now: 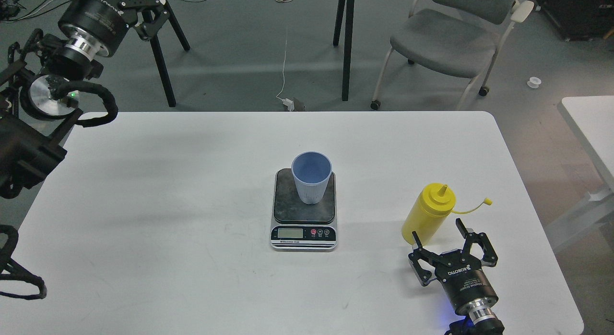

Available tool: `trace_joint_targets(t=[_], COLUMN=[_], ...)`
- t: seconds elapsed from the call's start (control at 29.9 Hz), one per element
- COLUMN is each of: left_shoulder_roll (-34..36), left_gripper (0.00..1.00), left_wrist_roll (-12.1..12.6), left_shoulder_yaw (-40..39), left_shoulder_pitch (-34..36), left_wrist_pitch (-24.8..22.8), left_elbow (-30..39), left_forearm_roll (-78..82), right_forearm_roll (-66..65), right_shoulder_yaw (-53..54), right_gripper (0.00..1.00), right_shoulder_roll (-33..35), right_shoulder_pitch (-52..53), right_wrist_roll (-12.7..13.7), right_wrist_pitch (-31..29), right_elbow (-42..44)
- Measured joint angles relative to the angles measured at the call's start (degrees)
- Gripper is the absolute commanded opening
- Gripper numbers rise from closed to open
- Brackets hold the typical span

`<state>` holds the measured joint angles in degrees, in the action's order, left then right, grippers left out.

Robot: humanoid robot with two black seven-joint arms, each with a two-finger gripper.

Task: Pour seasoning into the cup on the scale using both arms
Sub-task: 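Reach the right gripper to the yellow bottle, grasp and lift it, then carry the yellow bottle over the cup and tip it upside down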

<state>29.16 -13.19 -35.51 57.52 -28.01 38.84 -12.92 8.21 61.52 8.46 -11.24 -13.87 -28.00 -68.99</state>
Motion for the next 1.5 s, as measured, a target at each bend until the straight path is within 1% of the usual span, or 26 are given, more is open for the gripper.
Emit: trace_joint_targets(t=[0.17, 0.23, 0.4, 0.57, 0.74, 0.87, 0.97, 1.1, 1.24, 1.34, 1.5], left_shoulder_roll=[0.9, 1.1, 1.5, 1.6, 1.5, 1.5, 1.5, 1.8, 2.6, 2.8, 2.8], left_gripper=[0.99, 0.99, 0.99, 0.99, 0.99, 0.99, 0.99, 0.99, 0.99, 0.99, 0.99], left_wrist_roll=[-0.1, -0.1, -0.1, -0.1, -0.2, -0.3, -0.3, -0.3, -0.4, -0.4, -0.4], left_shoulder_yaw=[0.0, 0.0, 0.0, 0.0, 0.1, 0.1, 0.0, -0.2, -0.4, -0.4, -0.4], left_shoulder_pitch=[0.0, 0.0, 0.0, 0.0, 0.0, 0.0, 0.0, 0.0, 0.0, 0.0, 0.0], left_wrist_pitch=[0.0, 0.0, 0.0, 0.0, 0.0, 0.0, 0.0, 0.0, 0.0, 0.0, 0.0], left_elbow=[0.0, 0.0, 0.0, 0.1, 0.3, 0.4, 0.6, 0.7, 0.9, 1.1, 1.3], left_forearm_roll=[0.0, 0.0, 0.0, 0.0, 0.0, 0.0, 0.0, 0.0, -0.1, -0.1, -0.1], right_forearm_roll=[-2.0, -2.7, -3.1, -3.1, -3.0, -3.0, -3.3, -6.4, -13.7, -21.3, -32.5], right_shoulder_yaw=[0.0, 0.0, 0.2, 0.5, 0.4, 0.6, 2.0, 3.7, 5.2, 5.7, 2.1], right_gripper=[0.77, 0.75, 0.74, 0.67, 0.50, 0.44, 0.42, 0.41, 0.41, 0.41, 0.40], right_shoulder_roll=[-1.5, -1.6, -1.7, -2.4, -2.8, -3.1, -2.1, 3.0, 7.4, 9.0, 9.7], right_shoulder_pitch=[2.0, 2.7, 4.6, 6.8, 8.6, 9.0, 9.3, 11.8, 16.0, 20.5, 28.4], right_wrist_roll=[-1.8, -2.6, -4.2, -5.3, -6.4, -6.7, -6.7, -6.7, -6.7, -6.7, -6.7], right_wrist_pitch=[0.0, 0.0, 0.0, 0.0, 0.0, 0.0, 0.0, 0.0, 0.0, 0.4, 8.3], right_elbow=[1.0, 1.8, 3.9, 6.3, 7.9, 6.4, 4.0, -0.5, -3.8, -4.3, -4.1])
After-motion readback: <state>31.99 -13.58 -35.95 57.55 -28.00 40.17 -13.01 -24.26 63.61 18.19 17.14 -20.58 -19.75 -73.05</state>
